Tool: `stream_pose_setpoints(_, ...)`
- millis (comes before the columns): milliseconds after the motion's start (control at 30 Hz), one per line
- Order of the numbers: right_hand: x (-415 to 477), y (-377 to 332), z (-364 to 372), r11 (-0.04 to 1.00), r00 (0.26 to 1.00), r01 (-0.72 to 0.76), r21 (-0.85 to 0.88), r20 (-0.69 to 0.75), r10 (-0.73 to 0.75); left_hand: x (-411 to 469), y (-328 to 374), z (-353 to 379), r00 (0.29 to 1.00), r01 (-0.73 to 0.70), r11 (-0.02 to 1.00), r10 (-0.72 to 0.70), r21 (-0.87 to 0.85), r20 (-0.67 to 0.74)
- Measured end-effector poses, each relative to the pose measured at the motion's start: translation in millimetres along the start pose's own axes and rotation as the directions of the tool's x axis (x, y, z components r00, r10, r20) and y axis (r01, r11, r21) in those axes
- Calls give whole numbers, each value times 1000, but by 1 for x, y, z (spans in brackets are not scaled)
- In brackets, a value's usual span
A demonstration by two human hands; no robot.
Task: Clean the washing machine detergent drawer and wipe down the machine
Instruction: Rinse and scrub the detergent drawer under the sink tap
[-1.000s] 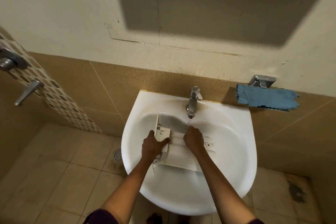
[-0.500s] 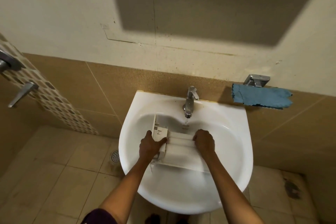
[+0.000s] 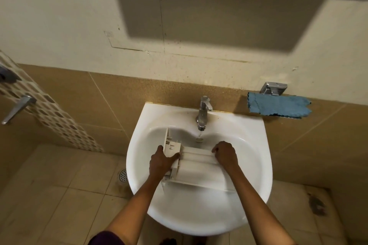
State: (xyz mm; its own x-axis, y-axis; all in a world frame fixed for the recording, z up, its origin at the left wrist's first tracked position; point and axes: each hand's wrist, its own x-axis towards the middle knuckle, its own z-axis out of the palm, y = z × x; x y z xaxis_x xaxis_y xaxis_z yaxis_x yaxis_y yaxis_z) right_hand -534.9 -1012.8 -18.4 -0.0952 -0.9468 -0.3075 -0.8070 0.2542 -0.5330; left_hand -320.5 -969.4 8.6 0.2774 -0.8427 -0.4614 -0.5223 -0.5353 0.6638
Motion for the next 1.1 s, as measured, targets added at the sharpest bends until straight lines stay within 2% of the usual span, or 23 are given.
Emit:
stream_pose_setpoints(33, 3, -8, 1, 984, 999, -39, 176, -6, 41, 0, 0, 0, 1000, -2, 1000, 2, -5, 0)
stream_pose_setpoints(67, 6, -18, -1, 885, 993, -114, 452, 37, 109, 0, 0, 1, 1000, -9, 1000, 9, -11, 0)
stream_pose_setpoints(100, 8, -30, -4, 657, 975, -221, 721, 152, 161, 0, 1, 0, 1000, -13, 1000, 13, -14, 1)
stream_pose_setpoints(133, 9, -39, -5, 364, 945, -323, 874, 274, 180, -1, 1, 0, 1000, -15, 1000, 15, -13, 2)
stream_pose_setpoints(167, 11, -45, -6, 109, 913, -391, 914, 370, 172, -2, 1, 0, 1000, -19, 1000, 19, -11, 0)
stream_pose_setpoints(200, 14, -49, -6, -51, 887, -433, 900, 435, 155, -3, 1, 1, 1000, -24, 1000, 24, -11, -5)
stream_pose_setpoints(233, 18, -51, -6, -152, 870, -453, 878, 473, 140, -4, 1, 1, 999, -29, 999, 29, -14, -15)
stream_pose_setpoints(333, 24, -56, -8, -279, 852, -474, 835, 515, 96, -9, 1, 2, 998, -47, 999, 46, -18, -53)
stream_pose_setpoints(367, 24, -58, -7, -237, 853, -487, 841, 516, 79, -10, 1, 2, 997, -55, 998, 53, -22, -64)
stream_pose_setpoints(400, 22, -60, -6, -99, 857, -504, 858, 511, 66, -11, 0, 3, 995, -63, 998, 60, -27, -75)
stream_pose_setpoints(433, 19, -64, -4, 137, 874, -486, 863, 483, 55, -11, -1, 3, 994, -70, 997, 67, -31, -86)
stream_pose_setpoints(500, 9, -74, 4, 638, 921, -278, 718, 388, -36, -13, -4, 4, 990, -95, 995, 90, -37, -109)
stream_pose_setpoints(533, 5, -77, 9, 796, 932, -132, 590, 346, -103, -14, -5, 5, 988, -109, 993, 103, -46, -118)
stream_pose_setpoints(567, 3, -77, 13, 889, 935, 3, 458, 314, -165, -15, -6, 5, 985, -128, 990, 120, -56, -125)
stream_pose_setpoints(600, 2, -72, 17, 939, 936, 107, 326, 285, -206, -16, -7, 6, 982, -147, 987, 137, -62, -133)
stream_pose_setpoints(667, 2, -54, 18, 974, 955, 195, 119, 201, -216, -20, -8, 6, 974, -178, 982, 167, -62, -153)
stream_pose_setpoints(733, -1, -27, 13, 989, 987, 145, -36, 80, -142, -22, -10, 7, 968, -200, 977, 186, -70, -168)
stream_pose_setpoints(800, -8, -12, 5, 975, 999, 10, -222, -41, -19, -24, -11, 7, 966, -212, 973, 195, -90, -170)
stream_pose_setpoints(867, -14, -19, 2, 937, 996, -55, -344, -83, 28, -23, -12, 6, 966, -214, 971, 195, -102, -168)
stream_pose_setpoints(933, -19, -37, 11, 939, 997, 27, -344, -64, -53, -23, -13, 6, 966, -221, 969, 201, -112, -165)
stream_pose_setpoints(967, -20, -45, 20, 947, 988, 140, -289, -26, -154, -23, -13, 6, 964, -229, 967, 209, -112, -165)
stream_pose_setpoints(1033, -22, -59, 36, 913, 926, 378, -156, 76, -370, -25, -14, 6, 959, -245, 963, 225, -107, -172)
stream_pose_setpoints(1100, -21, -59, 33, 891, 891, 449, -66, 103, -442, -26, -15, 4, 953, -261, 959, 239, -105, -184)
